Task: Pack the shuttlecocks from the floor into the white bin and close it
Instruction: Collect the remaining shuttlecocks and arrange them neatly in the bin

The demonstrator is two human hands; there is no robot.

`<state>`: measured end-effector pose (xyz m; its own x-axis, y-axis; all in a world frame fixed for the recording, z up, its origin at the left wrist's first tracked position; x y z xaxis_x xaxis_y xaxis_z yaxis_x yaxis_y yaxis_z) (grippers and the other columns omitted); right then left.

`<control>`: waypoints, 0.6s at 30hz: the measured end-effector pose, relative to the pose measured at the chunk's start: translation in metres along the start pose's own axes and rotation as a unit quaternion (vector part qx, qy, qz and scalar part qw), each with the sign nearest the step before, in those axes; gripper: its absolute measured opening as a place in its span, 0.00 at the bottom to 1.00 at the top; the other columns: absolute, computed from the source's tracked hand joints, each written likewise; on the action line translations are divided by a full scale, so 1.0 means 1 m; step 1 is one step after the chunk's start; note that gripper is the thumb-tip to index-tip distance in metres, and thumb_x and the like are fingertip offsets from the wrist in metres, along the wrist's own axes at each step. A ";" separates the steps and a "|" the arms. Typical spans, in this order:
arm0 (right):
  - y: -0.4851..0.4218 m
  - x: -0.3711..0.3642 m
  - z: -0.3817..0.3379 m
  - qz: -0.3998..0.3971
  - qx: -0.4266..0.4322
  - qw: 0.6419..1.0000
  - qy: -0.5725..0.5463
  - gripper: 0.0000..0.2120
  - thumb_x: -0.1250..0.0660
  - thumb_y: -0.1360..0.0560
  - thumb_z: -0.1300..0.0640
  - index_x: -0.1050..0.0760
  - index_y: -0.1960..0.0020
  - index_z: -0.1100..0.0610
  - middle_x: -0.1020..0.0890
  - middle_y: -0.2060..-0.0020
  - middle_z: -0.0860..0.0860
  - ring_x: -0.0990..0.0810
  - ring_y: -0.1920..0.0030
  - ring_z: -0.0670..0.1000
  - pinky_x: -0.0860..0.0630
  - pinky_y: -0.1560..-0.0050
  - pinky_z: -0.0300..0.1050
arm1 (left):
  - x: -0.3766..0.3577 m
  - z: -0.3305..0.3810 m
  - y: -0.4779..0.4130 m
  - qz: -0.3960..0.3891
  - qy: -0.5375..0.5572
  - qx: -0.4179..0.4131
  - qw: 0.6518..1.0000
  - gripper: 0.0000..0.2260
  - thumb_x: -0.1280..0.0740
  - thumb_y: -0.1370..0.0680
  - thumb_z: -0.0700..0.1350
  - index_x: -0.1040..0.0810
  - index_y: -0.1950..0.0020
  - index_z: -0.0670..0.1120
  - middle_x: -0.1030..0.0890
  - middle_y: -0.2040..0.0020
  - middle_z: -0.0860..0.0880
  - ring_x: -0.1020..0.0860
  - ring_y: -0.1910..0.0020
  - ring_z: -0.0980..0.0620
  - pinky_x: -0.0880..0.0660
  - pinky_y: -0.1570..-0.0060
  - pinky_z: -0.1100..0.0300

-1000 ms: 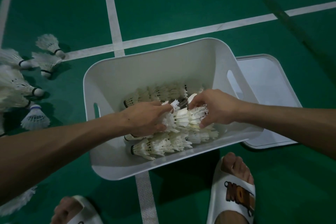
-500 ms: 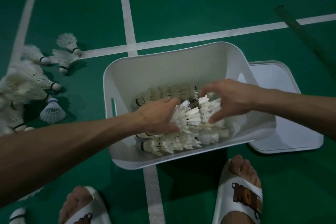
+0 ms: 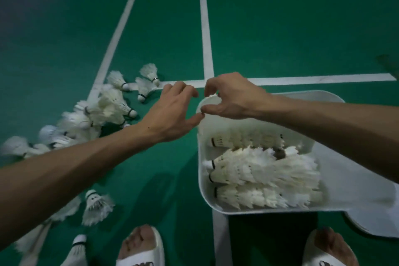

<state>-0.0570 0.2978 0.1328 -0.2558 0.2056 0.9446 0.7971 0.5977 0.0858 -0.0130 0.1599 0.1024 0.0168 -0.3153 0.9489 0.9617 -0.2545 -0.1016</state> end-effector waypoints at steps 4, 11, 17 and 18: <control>-0.052 -0.015 -0.042 0.002 0.033 0.999 -0.011 0.21 0.29 0.30 0.43 0.24 0.43 0.54 0.20 0.45 0.53 0.23 0.43 0.54 0.26 0.43 0.48 | 0.002 -0.073 0.009 -0.011 0.019 0.135 0.991 0.23 0.34 0.24 0.56 0.30 0.36 0.42 0.29 0.39 0.43 0.32 0.39 0.43 0.33 0.38 0.50; -0.137 -0.082 -0.071 -0.081 0.035 0.996 -0.007 0.26 0.27 0.30 0.44 0.26 0.37 0.56 0.22 0.39 0.55 0.25 0.40 0.55 0.29 0.43 0.44 | -0.034 -0.193 0.042 -0.093 0.031 0.313 0.945 0.30 0.32 0.26 0.59 0.35 0.30 0.46 0.36 0.31 0.41 0.34 0.34 0.38 0.34 0.36 0.47; -0.193 -0.127 -0.071 -0.101 0.034 0.994 -0.022 0.27 0.25 0.31 0.45 0.27 0.36 0.55 0.23 0.39 0.55 0.25 0.40 0.55 0.30 0.42 0.45 | -0.012 -0.216 0.032 0.071 0.005 0.199 0.977 0.23 0.30 0.27 0.52 0.29 0.34 0.48 0.31 0.34 0.46 0.35 0.34 0.45 0.36 0.35 0.51; -0.201 -0.131 -0.070 -0.100 0.034 0.994 -0.024 0.28 0.25 0.31 0.46 0.28 0.36 0.55 0.23 0.39 0.55 0.25 0.40 0.55 0.30 0.42 0.45 | -0.009 -0.221 0.028 0.069 -0.034 0.195 0.978 0.24 0.30 0.27 0.55 0.30 0.33 0.50 0.33 0.32 0.48 0.38 0.33 0.45 0.38 0.34 0.48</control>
<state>-0.1456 0.0965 0.0139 -0.4323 0.1138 0.8945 0.6898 0.6806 0.2467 -0.0471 -0.0467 0.0245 0.1597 -0.2566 0.9532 0.9799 0.1585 -0.1215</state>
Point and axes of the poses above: each hand's wrist, its own y-axis away from the middle knuckle, its own x-axis out of the back of the hand, z = x × y, the point moved 4 cm from there along -y, towards the middle knuckle
